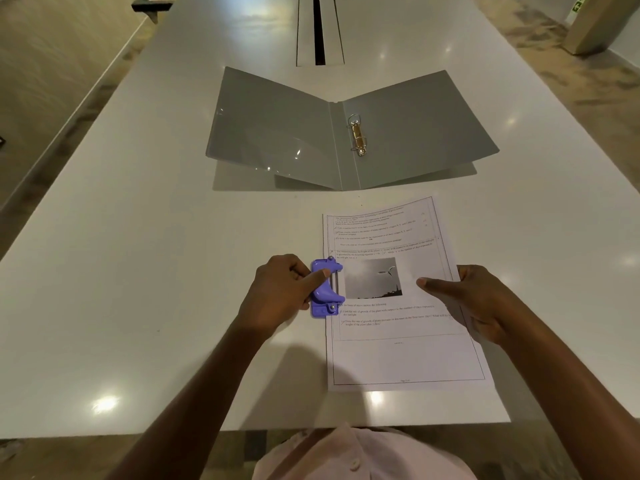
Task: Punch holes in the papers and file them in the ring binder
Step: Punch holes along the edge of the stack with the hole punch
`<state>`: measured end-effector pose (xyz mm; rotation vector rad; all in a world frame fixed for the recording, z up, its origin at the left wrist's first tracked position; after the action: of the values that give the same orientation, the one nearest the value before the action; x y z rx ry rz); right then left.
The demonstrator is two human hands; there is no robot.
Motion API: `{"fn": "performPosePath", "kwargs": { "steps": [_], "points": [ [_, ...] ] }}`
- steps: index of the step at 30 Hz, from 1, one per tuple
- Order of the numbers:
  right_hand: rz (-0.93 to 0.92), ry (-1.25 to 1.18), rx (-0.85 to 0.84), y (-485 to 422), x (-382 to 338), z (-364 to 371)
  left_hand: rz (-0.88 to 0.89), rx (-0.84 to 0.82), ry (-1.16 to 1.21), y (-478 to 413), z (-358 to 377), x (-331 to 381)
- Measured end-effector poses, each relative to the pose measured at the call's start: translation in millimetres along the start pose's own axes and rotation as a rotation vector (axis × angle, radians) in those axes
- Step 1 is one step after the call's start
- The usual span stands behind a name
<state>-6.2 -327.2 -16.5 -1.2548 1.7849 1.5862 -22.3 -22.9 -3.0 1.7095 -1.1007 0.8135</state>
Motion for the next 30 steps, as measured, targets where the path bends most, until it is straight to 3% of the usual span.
{"fn": "performPosePath", "kwargs": {
  "steps": [30],
  "points": [
    [0.011, -0.052, 0.030, 0.9, 8.7, 1.6, -0.052, -0.040, -0.010, -6.6, 0.6, -7.6]
  ]
}}
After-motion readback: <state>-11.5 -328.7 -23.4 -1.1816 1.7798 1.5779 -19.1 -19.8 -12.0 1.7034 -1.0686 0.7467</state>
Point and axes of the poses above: each hand's wrist, its own y-axis away from the middle knuckle, its own z-axis out of the palm, x = y × z, the point moved 5 cm from there along -y, towards the middle knuckle, and after that the axes turned 15 degrees about y, right-handed, at the moved point
